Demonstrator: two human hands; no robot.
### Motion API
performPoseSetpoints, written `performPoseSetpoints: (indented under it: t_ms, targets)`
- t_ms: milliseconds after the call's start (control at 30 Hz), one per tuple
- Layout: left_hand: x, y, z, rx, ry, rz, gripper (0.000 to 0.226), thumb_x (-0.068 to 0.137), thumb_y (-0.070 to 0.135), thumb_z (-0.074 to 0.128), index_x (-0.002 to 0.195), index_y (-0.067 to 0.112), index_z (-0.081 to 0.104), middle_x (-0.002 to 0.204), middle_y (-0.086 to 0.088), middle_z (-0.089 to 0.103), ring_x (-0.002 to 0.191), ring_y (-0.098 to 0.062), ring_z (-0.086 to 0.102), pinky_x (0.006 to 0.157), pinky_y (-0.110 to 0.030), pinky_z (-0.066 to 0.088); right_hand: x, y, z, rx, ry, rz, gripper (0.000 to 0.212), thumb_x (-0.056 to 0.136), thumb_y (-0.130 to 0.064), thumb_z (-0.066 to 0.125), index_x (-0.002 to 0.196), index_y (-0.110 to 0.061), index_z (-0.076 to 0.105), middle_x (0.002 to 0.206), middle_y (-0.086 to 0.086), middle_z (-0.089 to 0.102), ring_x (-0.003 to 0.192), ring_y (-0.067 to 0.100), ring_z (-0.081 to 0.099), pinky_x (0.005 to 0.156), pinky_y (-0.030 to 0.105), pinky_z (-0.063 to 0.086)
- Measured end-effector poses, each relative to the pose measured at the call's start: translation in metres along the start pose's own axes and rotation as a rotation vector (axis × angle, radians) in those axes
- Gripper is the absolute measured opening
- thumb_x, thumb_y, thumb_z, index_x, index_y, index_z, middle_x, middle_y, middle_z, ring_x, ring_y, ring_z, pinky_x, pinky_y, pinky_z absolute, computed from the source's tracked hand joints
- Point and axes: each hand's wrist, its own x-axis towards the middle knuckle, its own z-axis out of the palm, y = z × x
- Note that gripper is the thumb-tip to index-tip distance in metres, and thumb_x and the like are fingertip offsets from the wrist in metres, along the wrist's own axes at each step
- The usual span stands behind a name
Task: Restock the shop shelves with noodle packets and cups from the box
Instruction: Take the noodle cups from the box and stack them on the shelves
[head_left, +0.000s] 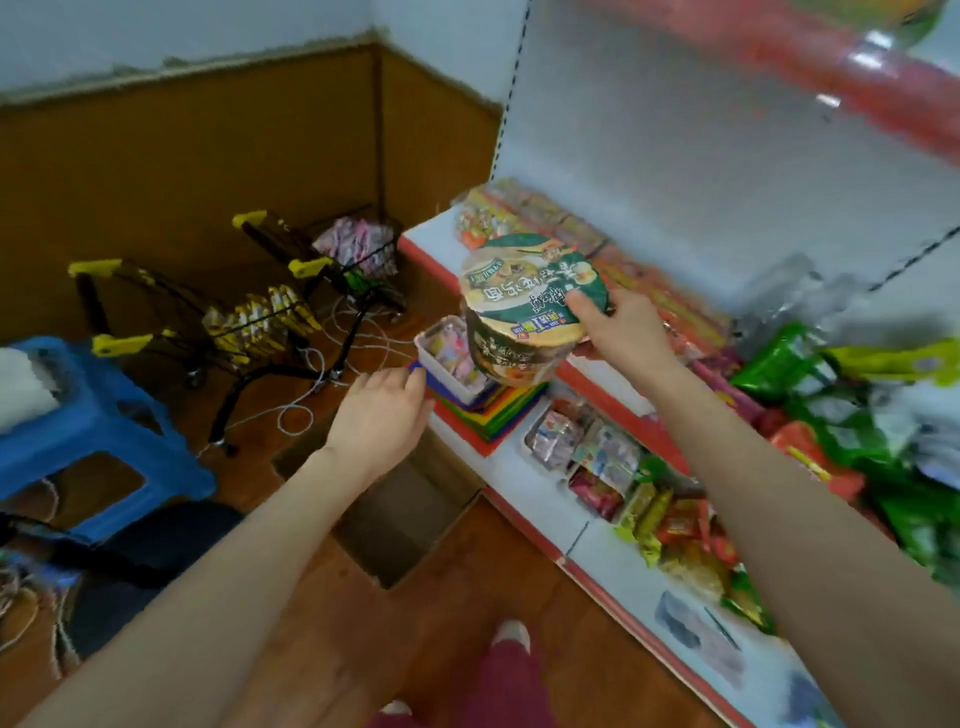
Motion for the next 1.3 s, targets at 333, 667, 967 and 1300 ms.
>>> performPoseSetpoints:
  t_ms: [333, 667, 967, 1300]
  targets:
    - [0.026, 0.199, -0.095, 0.063, 0.232, 0.469, 0.032, 0.083, 0.026, 0.053, 0.091, 0.0, 0.069, 0.084, -0.018, 0.071, 0.075, -0.034, 0.068, 0.065, -0.043, 0.056, -0.121, 0.022, -0.248, 0.176, 0.404, 0.12, 0.027, 0.088, -0.035, 0.057, 0.07, -0.015, 0.057, 0.079, 0.009, 0.063, 0.063, 0.023, 0.068, 0.065, 0.037, 0.06]
    - [-0.055, 0.482, -0.098, -0.067, 0.422, 0.847, 0.043, 0.084, 0.035, 0.034, 0.08, 0.007, 0.067, 0.069, -0.008, 0.067, 0.063, -0.028, 0.066, 0.06, -0.033, 0.053, -0.311, 0.13, -0.466, 0.146, 0.713, 0.25, 0.034, 0.086, -0.033, 0.059, 0.086, 0.001, 0.062, 0.082, 0.021, 0.063, 0.045, 0.018, 0.061, 0.048, 0.026, 0.055]
    - [-0.127, 0.671, -0.094, -0.189, 0.456, 1.119, 0.042, 0.085, 0.035, 0.033, 0.076, 0.01, 0.066, 0.063, -0.004, 0.064, 0.056, -0.026, 0.063, 0.052, -0.033, 0.05, -0.457, 0.214, -0.586, 0.209, 0.926, 0.373, 0.037, 0.087, -0.029, 0.059, 0.098, 0.006, 0.061, 0.086, 0.025, 0.063, 0.054, 0.026, 0.061, 0.045, 0.026, 0.055]
    - [-0.135, 0.861, -0.098, -0.321, 0.513, 1.323, 0.043, 0.086, 0.035, 0.033, 0.079, 0.009, 0.067, 0.067, -0.003, 0.067, 0.058, -0.026, 0.064, 0.058, -0.034, 0.052, -0.535, 0.308, -0.705, 0.199, 1.142, 0.458, 0.042, 0.086, -0.03, 0.057, 0.101, 0.009, 0.061, 0.088, 0.025, 0.067, 0.054, 0.025, 0.063, 0.05, 0.027, 0.056]
